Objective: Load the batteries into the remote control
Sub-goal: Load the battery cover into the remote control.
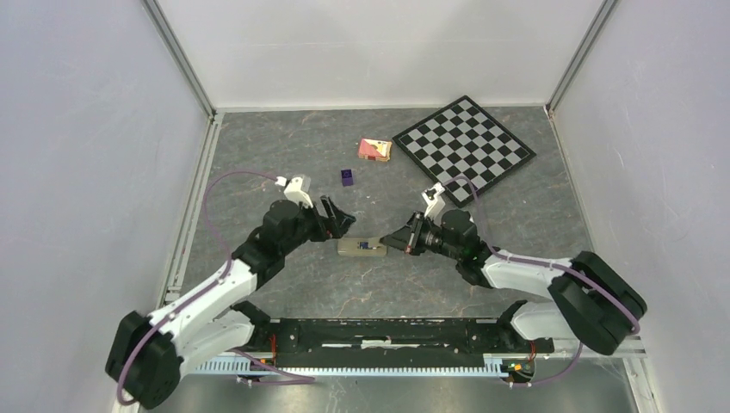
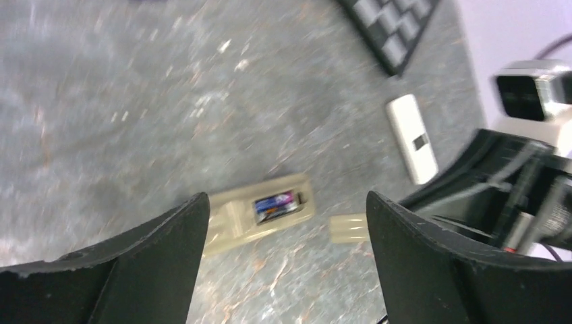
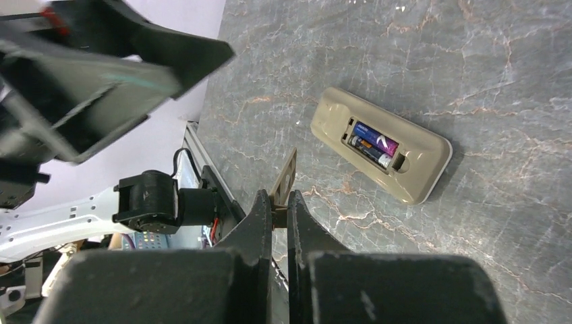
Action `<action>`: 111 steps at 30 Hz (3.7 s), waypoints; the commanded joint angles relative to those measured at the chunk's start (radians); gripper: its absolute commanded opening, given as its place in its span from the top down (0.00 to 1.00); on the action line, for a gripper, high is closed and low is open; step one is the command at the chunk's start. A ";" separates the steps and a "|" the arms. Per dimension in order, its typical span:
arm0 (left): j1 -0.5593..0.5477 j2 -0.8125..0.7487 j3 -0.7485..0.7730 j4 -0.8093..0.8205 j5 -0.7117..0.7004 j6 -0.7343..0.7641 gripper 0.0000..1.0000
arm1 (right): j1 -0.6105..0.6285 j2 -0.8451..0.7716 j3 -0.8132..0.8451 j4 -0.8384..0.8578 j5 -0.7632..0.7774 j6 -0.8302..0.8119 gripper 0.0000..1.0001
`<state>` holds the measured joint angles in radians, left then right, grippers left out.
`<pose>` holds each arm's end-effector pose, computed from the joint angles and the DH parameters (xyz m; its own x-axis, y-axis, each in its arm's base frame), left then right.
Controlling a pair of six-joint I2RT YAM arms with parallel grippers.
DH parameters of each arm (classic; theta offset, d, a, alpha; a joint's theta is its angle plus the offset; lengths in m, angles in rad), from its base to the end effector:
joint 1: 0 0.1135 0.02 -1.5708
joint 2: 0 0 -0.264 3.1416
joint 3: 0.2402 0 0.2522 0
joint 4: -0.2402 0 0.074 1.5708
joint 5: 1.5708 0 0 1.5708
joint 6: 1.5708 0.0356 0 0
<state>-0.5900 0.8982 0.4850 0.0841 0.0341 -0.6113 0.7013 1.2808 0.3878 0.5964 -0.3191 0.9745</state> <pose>0.1719 -0.1165 0.2412 -0.5544 -0.3191 -0.7686 0.3232 0.7686 -0.5522 0.1822 0.1685 0.1818 -0.8220 0.3342 -0.4612 -0.2880 0.4547 0.8428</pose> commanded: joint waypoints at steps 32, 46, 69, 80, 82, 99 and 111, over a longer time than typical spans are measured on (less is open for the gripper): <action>0.145 0.269 -0.128 -0.033 0.122 -0.226 0.37 | 0.049 0.385 0.055 0.352 0.075 0.182 1.00; 0.145 0.295 -0.121 -0.017 0.153 -0.223 0.47 | 0.056 0.442 0.080 0.308 0.101 0.129 1.00; 0.145 0.315 -0.117 0.008 0.158 -0.228 0.50 | 0.056 0.393 0.107 0.095 0.097 0.137 0.63; 0.145 0.301 -0.107 -0.027 0.119 -0.216 0.48 | 0.056 0.351 0.197 -0.114 0.132 0.040 0.50; 0.145 0.301 -0.101 -0.037 0.111 -0.211 0.48 | 0.056 0.343 0.205 -0.144 0.140 0.026 0.48; 0.149 0.289 -0.067 -0.078 0.072 -0.186 0.46 | 0.055 0.271 0.234 -0.302 0.211 -0.066 0.58; 0.154 0.314 -0.035 -0.108 0.050 -0.168 0.46 | 0.058 0.274 0.295 -0.345 0.240 -0.160 0.80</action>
<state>-0.4442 1.2072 0.4049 -0.0048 0.1139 -0.8246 0.7574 1.5703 0.6331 0.2798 -0.1226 0.8814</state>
